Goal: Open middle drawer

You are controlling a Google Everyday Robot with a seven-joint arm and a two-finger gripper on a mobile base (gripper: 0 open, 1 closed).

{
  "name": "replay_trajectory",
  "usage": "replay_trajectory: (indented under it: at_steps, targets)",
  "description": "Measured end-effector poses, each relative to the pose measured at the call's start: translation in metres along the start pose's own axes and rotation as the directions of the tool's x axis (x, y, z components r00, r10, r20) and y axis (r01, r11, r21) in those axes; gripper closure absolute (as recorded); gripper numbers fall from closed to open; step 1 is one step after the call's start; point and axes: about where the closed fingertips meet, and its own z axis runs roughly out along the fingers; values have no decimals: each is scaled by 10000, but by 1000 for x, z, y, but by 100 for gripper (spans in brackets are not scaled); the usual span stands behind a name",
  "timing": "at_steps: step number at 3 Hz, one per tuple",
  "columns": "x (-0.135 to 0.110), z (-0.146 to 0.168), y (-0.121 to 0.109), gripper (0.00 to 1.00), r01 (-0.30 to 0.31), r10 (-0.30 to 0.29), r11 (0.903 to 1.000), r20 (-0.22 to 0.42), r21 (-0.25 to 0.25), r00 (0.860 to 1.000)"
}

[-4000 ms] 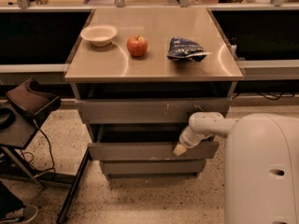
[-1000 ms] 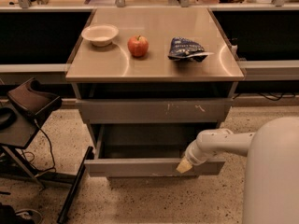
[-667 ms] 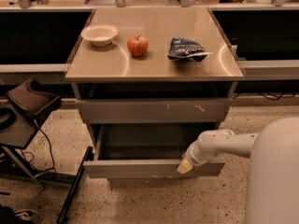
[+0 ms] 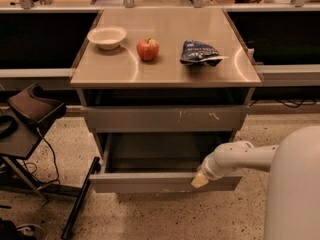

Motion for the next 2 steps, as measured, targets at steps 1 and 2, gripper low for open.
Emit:
replay_trajectory:
  at_steps: [1,2]
  targets:
    - [10,1,18,100,313,-315,9994,-186,-136,9993]
    - [7,-4,17,100,310,-312,9994,-187,-130,9993]
